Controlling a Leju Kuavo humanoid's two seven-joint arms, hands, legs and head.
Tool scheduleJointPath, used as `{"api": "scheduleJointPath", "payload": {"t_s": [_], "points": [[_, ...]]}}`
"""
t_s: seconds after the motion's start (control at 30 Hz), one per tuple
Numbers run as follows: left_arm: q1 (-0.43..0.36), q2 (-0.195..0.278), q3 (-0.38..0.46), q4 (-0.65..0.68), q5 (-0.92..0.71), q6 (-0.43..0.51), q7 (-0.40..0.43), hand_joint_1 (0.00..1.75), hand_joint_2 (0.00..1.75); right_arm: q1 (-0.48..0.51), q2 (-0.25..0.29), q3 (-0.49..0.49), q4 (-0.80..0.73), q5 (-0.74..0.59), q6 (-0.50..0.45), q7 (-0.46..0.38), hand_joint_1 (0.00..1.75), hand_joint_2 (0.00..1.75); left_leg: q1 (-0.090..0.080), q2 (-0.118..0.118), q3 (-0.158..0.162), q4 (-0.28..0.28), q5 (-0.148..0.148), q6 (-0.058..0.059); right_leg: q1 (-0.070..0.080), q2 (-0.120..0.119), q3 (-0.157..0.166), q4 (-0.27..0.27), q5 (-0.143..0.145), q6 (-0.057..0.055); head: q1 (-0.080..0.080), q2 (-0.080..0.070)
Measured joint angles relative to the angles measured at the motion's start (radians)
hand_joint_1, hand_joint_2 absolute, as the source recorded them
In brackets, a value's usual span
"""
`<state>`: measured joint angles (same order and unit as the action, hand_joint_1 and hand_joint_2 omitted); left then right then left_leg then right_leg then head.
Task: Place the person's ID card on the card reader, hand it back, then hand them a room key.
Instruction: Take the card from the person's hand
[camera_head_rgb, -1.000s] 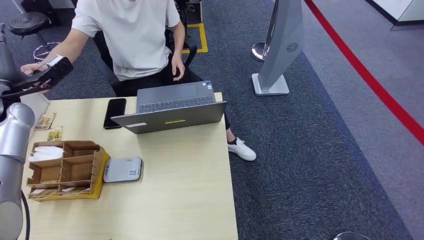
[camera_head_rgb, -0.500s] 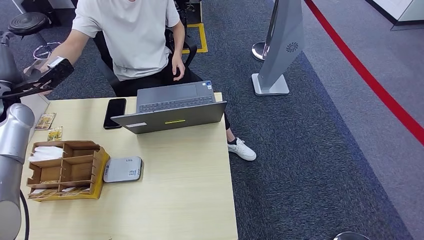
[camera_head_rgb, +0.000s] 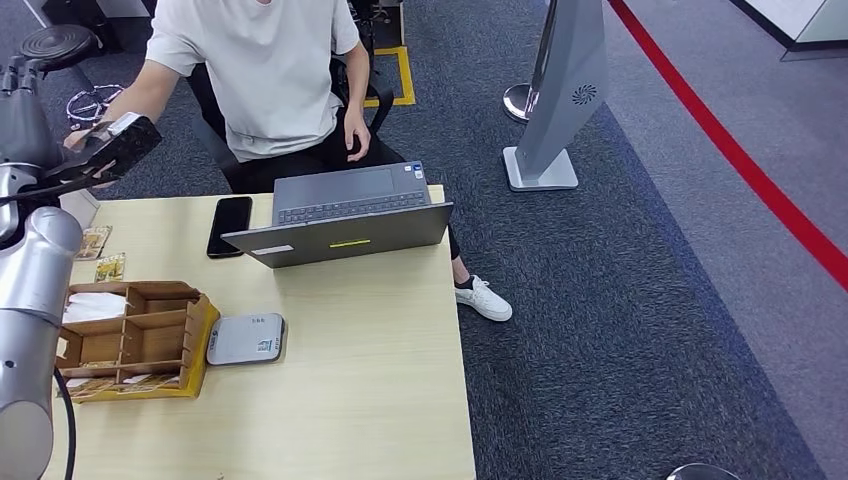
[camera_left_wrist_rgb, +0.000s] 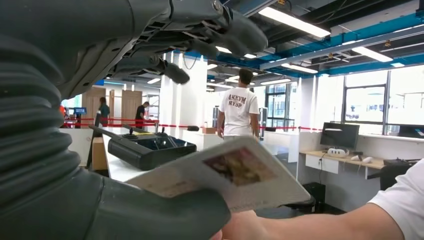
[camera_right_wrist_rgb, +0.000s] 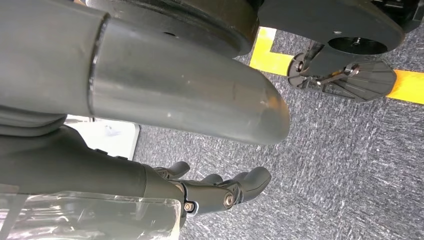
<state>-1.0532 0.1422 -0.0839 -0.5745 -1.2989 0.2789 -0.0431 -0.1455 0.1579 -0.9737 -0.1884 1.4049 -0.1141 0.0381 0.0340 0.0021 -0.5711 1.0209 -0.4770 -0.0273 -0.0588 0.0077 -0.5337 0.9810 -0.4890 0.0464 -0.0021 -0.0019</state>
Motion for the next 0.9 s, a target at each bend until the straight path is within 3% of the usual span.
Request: {"api": "scheduleJointPath", "payload": {"t_s": [0.9], "points": [[0.005, -0.002, 0.000, 0.005, 0.053, -0.005, -0.023, 1.75, 1.75, 0.000, 0.000, 0.002, 0.000, 0.017, 0.003, 0.000, 0.00, 0.00, 0.000, 0.000, 0.000, 0.000, 0.000, 0.000, 0.000, 0.000, 0.000, 0.000, 0.000, 0.000, 0.000, 0.000]]}}
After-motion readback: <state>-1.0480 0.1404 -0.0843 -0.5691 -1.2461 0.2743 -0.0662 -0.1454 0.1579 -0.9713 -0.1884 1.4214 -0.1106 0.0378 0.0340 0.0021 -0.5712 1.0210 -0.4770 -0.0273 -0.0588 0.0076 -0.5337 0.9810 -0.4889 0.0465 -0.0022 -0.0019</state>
